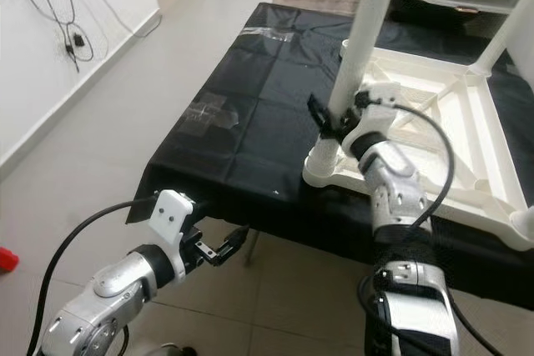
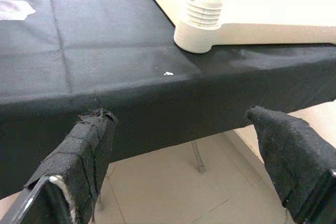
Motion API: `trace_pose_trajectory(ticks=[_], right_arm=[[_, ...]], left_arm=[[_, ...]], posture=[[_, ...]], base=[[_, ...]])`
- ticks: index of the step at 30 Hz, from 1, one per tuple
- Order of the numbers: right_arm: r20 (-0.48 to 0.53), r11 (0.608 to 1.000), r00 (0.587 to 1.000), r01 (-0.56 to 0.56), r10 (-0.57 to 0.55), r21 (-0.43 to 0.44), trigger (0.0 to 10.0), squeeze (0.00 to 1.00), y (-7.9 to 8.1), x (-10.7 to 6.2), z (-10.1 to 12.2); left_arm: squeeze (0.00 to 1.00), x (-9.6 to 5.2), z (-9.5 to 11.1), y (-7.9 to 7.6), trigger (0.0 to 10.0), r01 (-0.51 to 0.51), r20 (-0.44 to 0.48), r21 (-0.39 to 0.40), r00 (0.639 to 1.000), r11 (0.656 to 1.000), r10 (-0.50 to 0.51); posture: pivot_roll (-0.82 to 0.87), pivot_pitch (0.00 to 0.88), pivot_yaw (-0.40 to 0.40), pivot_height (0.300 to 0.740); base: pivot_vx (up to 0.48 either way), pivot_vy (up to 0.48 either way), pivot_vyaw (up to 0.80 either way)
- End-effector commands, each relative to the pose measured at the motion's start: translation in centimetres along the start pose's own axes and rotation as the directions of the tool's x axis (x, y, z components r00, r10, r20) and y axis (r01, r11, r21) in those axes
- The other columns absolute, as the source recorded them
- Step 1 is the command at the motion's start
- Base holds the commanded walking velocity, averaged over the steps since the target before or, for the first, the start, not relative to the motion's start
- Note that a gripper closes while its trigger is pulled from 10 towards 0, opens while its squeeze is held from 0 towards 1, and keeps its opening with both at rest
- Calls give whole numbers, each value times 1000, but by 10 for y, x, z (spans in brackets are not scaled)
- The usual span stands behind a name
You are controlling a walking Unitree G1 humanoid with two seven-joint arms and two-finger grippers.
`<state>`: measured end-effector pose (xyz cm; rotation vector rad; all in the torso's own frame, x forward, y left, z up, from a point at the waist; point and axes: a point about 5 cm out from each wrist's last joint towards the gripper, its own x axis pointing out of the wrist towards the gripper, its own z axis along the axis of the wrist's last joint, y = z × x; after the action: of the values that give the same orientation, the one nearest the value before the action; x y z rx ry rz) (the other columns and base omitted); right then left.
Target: Building children table
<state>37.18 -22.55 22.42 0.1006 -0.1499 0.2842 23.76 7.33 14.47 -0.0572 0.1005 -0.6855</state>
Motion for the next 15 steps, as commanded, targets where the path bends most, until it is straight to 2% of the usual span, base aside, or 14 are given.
trace_pose_trajectory(ticks=[1,5,9,10,11,12,15], right_arm=[[-19,999,999,-42,42,19,10000,0,-5,4,2],[-43,988,988,-148,150,49,10000,0,-6,12,8],[-68,978,977,-201,204,53,10000,0,-5,15,8],[-75,977,975,-206,210,59,627,0,-5,16,8],[-79,976,974,-208,213,63,627,0,-5,17,7],[-82,975,972,-214,218,59,0,0,-5,18,7],[-85,974,971,-218,222,55,0,0,-5,18,6]], left_arm=[[0,-1,-3,-1,10000,-1,-13,8,1000,1000,1],[0,-2,-2,-2,10000,-3,-11,10,1000,1000,3],[0,-2,-3,-2,10000,-5,-12,10,1000,1000,5],[0,-2,-2,-2,10000,-5,-12,10,1000,1000,6],[0,-2,-2,-2,10000,-6,-12,9,1000,1000,6],[0,-2,-2,-2,10000,-6,-11,9,1000,1000,6],[0,-2,-2,-2,10000,-6,-11,10,1000,1000,6]], posture=[[213,117,-50,740],[218,124,-54,740],[218,124,-54,740],[220,131,-55,740],[220,131,-55,740],[220,131,-55,740],[220,131,-55,740]], base=[[0,0,0],[0,0,0],[0,0,0],[0,0,0],[0,0,0],[0,0,0],[0,0,0]])
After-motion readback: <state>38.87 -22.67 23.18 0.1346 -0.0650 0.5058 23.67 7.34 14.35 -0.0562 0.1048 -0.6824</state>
